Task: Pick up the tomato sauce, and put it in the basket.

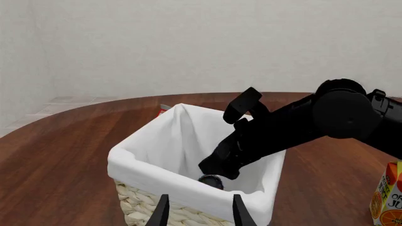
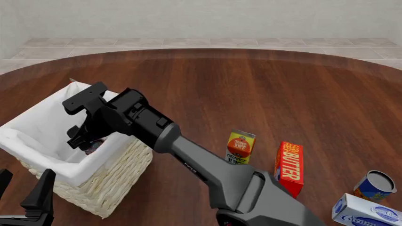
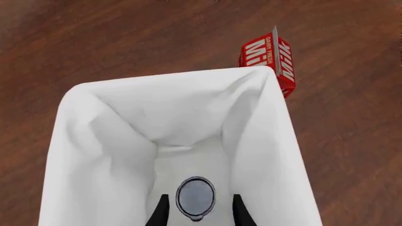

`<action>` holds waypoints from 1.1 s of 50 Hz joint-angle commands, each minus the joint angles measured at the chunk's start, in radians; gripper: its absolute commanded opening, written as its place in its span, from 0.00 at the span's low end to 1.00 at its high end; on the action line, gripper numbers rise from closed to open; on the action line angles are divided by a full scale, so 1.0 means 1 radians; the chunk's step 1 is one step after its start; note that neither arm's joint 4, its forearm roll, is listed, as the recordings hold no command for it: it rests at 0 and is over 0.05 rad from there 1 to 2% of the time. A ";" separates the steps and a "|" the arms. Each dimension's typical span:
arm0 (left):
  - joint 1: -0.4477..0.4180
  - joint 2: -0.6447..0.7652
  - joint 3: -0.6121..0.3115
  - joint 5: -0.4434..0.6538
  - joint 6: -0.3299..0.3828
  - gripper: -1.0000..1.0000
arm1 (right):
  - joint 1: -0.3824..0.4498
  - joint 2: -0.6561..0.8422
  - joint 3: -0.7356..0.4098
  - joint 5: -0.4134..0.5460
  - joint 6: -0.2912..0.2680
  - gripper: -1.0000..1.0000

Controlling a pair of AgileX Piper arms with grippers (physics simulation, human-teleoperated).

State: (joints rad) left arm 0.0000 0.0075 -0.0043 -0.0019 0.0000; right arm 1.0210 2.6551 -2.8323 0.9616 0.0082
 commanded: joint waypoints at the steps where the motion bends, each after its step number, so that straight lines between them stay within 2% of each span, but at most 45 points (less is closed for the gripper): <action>1: 0.000 0.000 0.000 0.000 0.000 1.00 | -0.008 0.009 0.002 -0.001 0.004 1.00; 19: 0.000 0.000 0.000 0.000 0.000 1.00 | -0.002 -0.016 0.001 0.001 0.007 1.00; 47: 0.000 0.000 0.000 0.000 0.000 1.00 | 0.015 -0.237 0.016 0.098 0.010 1.00; 49: 0.000 0.000 0.000 0.000 0.000 1.00 | 0.016 -0.291 0.099 0.062 0.008 1.00; 51: 0.000 0.000 0.000 0.000 0.000 1.00 | 0.018 -0.413 0.303 -0.034 0.011 1.00; 55: 0.000 0.000 0.000 0.000 0.000 1.00 | 0.025 -0.533 0.484 -0.117 0.032 1.00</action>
State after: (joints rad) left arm 0.0000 0.0075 -0.0043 -0.0019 0.0000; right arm 1.0367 2.3429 -2.6501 0.9685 0.0226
